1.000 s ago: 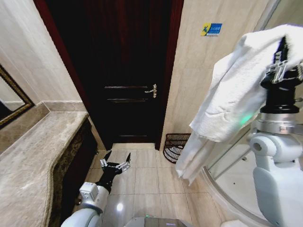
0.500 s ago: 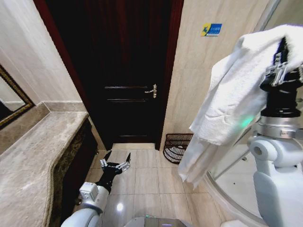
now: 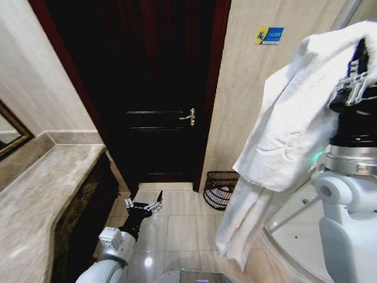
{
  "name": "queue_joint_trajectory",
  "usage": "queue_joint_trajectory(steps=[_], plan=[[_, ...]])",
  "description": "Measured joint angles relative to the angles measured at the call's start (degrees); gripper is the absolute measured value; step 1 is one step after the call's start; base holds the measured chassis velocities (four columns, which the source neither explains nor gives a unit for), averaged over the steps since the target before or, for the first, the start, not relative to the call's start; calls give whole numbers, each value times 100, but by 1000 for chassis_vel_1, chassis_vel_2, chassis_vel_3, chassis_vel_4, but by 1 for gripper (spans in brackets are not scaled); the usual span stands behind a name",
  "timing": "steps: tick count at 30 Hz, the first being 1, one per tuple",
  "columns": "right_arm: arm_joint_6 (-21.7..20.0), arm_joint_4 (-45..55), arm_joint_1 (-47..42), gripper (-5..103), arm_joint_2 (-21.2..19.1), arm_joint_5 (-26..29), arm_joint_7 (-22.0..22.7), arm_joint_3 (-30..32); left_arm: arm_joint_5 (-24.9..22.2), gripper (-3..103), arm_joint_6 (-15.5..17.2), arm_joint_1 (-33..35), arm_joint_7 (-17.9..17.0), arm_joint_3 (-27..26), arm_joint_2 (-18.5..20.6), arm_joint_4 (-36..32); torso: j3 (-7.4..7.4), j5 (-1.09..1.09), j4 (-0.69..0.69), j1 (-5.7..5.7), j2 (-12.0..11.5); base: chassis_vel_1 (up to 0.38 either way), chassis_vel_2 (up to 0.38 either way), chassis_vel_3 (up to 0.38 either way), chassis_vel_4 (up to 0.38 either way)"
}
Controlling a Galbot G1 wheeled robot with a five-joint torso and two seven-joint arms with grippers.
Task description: Discard the used towel into the hamper.
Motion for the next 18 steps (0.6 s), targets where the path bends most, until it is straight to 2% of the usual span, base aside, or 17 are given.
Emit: queue_joint_trajectory(steps=[7,14,18], plan=[[-53,84,184,9,-179,136,36,27,0,100,0,1,0,0,1,0,-2,-3,0,-6,0,-36,43,45,-27],[78,-811,1161,9,-565,175,-130,-160,0,100,0,1,0,0,0,0,-4,-3,1,-10,1,0,0,0,0],[122,-1085,1413,9,-628,173,-198,-207,0,100,0,1,0,0,0,0,-2,-1,0,-6,0,0,0,0,0]])
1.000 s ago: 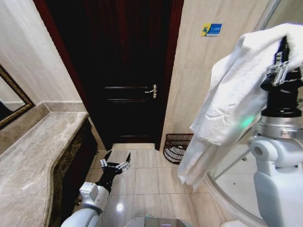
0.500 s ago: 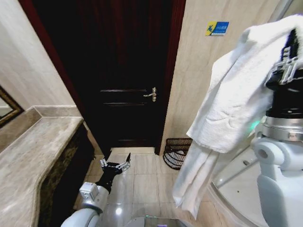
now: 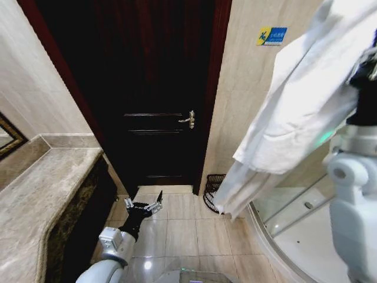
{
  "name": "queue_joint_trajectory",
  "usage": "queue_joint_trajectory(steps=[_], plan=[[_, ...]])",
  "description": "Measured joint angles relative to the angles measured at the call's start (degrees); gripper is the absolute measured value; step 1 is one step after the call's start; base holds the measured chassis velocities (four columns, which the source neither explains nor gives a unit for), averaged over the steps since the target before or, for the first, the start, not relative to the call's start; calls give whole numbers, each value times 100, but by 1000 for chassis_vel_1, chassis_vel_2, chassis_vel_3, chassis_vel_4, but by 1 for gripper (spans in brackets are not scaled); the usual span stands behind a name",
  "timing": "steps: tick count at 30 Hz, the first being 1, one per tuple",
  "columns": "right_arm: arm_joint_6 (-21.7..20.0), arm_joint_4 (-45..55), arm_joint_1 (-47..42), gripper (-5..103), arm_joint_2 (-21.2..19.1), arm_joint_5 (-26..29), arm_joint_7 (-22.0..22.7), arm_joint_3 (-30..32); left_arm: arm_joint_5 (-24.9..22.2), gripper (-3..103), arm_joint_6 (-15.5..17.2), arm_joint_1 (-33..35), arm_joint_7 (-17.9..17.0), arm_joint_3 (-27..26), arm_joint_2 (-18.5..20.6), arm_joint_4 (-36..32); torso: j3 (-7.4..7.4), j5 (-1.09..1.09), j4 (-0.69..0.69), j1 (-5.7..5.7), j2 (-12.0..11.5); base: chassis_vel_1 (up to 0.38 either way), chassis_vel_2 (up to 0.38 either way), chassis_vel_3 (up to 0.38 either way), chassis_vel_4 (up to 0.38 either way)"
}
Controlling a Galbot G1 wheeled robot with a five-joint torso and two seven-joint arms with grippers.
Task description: Discard the used towel into the hamper.
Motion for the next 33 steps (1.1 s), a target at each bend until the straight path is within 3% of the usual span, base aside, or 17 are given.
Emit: queue_joint_trajectory(steps=[18,30,33], plan=[[-87,111,-132,9,128,-28,-9,42,0,100,0,0,0,0,0,0,-2,-2,-2,-3,0,-2,3,3,-2],[-323,412,-203,9,108,-3,78,121,0,100,0,0,0,0,-1,0,0,2,0,3,-4,-140,140,146,-156],[-349,468,-176,9,37,44,90,146,0,100,0,-1,0,0,1,0,1,-7,0,5,-4,-137,160,170,-157]])
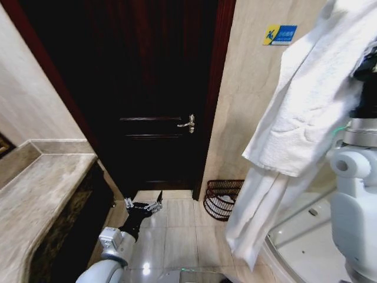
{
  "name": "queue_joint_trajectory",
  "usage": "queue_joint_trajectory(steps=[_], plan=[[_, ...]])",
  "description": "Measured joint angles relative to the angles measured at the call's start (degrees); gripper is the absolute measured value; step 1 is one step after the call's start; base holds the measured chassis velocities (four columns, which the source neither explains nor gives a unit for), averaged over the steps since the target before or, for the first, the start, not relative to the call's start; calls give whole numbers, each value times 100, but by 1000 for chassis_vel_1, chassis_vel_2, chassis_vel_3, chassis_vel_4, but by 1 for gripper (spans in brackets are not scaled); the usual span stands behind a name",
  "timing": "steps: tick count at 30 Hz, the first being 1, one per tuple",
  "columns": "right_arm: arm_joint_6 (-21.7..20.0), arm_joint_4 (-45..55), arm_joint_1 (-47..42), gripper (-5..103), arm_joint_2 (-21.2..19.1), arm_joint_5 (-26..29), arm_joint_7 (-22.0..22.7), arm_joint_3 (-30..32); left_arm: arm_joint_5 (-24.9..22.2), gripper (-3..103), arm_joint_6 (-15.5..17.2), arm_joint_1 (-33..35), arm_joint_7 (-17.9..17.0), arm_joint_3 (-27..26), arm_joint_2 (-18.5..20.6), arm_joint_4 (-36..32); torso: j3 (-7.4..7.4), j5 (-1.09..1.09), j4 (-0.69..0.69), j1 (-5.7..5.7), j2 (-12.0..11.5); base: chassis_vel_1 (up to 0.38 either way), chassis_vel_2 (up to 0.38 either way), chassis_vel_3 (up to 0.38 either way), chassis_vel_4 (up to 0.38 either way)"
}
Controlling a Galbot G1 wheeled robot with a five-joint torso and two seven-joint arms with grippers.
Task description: Discard the used towel into the hamper.
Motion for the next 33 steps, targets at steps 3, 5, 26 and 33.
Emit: queue_joint_trajectory(steps=[3,5,26,33], plan=[[55,-138,107,9,-78,37,-110,-2,0,100,0,0,0,0,0,0,0,7,1,0,0,-49,93,70,-42],[88,-323,271,9,-116,103,-247,-50,0,100,0,0,0,0,0,0,0,6,-1,-2,0,0,0,0,0],[533,-1807,1769,9,544,-348,-522,-1018,0,100,0,0,0,0,0,0,-1,5,0,-5,3,5,-5,-4,3],[675,-2020,1623,9,689,-467,-641,-1021,0,100,0,1,0,0,0,0,-1,5,-1,-6,3,0,0,0,0]])
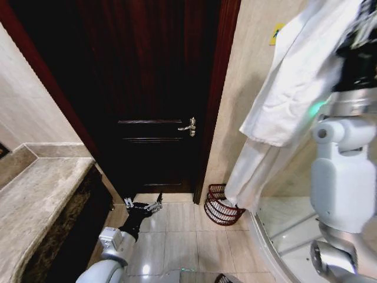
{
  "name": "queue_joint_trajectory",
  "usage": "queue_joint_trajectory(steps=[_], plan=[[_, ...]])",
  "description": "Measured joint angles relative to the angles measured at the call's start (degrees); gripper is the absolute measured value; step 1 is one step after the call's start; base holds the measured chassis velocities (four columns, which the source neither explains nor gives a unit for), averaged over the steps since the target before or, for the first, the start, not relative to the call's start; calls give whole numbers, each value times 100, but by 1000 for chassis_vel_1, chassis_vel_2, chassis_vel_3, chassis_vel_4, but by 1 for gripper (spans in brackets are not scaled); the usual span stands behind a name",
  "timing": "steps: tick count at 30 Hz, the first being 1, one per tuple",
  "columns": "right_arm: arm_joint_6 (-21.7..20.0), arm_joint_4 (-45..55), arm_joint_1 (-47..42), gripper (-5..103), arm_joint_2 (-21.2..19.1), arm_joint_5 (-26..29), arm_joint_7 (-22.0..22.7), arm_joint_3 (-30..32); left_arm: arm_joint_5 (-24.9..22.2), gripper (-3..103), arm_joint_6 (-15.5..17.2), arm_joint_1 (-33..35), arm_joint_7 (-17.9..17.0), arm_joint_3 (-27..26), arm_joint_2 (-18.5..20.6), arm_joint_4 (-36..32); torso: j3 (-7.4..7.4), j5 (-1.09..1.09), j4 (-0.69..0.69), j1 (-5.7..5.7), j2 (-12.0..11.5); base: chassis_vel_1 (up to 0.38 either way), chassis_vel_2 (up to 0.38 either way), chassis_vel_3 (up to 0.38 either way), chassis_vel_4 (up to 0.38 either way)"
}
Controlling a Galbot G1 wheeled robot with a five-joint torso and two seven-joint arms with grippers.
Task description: Discard the used towel into the hamper.
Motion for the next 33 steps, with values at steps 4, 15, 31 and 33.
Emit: queue_joint_trajectory(steps=[4,15,31,33], plan=[[5,-10,-7,9,7,-61,106,6,0,100,0,0,0,0,0,0,0,0,0,0,0,0,0,0,0],[-25,69,-76,9,33,-140,77,-6,0,100,0,0,0,0,0,0,-1,0,0,-2,0,0,0,0,0],[-55,258,-112,9,-116,-84,189,-38,0,100,0,-1,0,0,0,0,0,1,0,2,-2,-52,49,53,-49],[2,53,176,9,-158,-79,192,-119,0,100,0,0,0,-1,1,0,-1,0,0,-3,-1,0,0,0,0]])
